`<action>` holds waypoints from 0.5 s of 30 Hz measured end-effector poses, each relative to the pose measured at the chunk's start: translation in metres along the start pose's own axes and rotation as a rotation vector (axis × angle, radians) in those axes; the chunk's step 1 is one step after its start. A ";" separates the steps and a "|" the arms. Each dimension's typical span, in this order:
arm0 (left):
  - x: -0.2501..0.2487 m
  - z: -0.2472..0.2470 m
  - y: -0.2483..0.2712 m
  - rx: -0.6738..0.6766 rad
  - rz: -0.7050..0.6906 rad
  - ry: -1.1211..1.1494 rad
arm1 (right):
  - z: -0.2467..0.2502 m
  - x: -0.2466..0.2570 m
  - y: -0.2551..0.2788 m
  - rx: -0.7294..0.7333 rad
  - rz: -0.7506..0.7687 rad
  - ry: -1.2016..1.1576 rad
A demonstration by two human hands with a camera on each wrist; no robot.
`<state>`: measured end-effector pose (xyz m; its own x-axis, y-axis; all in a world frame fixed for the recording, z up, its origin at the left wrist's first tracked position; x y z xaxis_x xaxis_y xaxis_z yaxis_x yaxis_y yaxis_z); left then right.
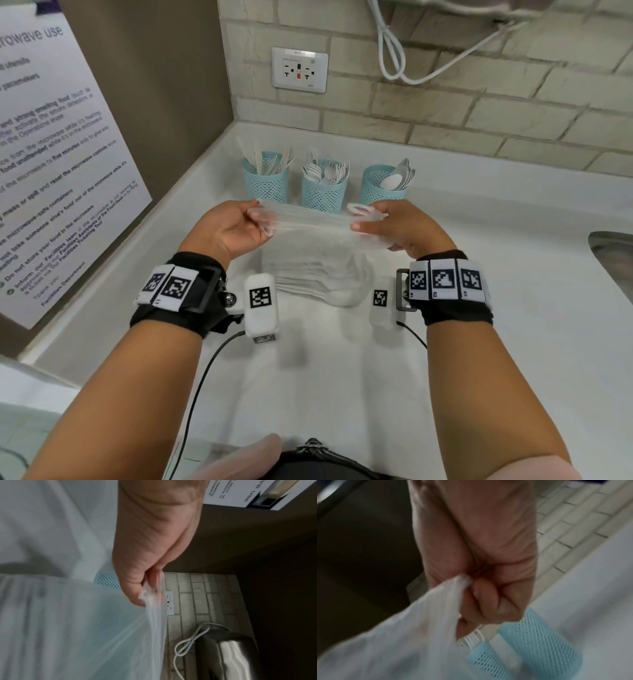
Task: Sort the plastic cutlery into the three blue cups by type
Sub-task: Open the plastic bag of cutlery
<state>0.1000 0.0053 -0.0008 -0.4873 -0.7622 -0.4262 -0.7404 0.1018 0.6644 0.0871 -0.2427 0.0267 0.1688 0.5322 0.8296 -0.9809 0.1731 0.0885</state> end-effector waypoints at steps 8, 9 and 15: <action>0.010 0.001 0.016 -0.145 -0.413 -0.953 | -0.022 -0.023 -0.003 0.073 -0.690 -1.069; 0.009 0.000 0.019 -0.194 -0.486 -1.068 | -0.027 -0.022 -0.002 0.082 -0.725 -1.131; -0.001 -0.001 0.020 -0.209 -0.531 -1.015 | -0.026 -0.013 -0.006 0.014 -0.559 -0.845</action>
<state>0.0862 0.0079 0.0133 -0.3553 0.1942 -0.9144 -0.9181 -0.2563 0.3023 0.0935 -0.2291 0.0014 0.4860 -0.3841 0.7851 -0.7841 0.2052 0.5857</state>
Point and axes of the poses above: each hand's wrist, its own y-axis away from the middle knuckle, its own z-axis out of the back of the hand, x = y × z, the point moved 3 cm from there along -y, towards the middle knuckle, and after that the axes turned 14 degrees about -x, right-handed, at the moved point
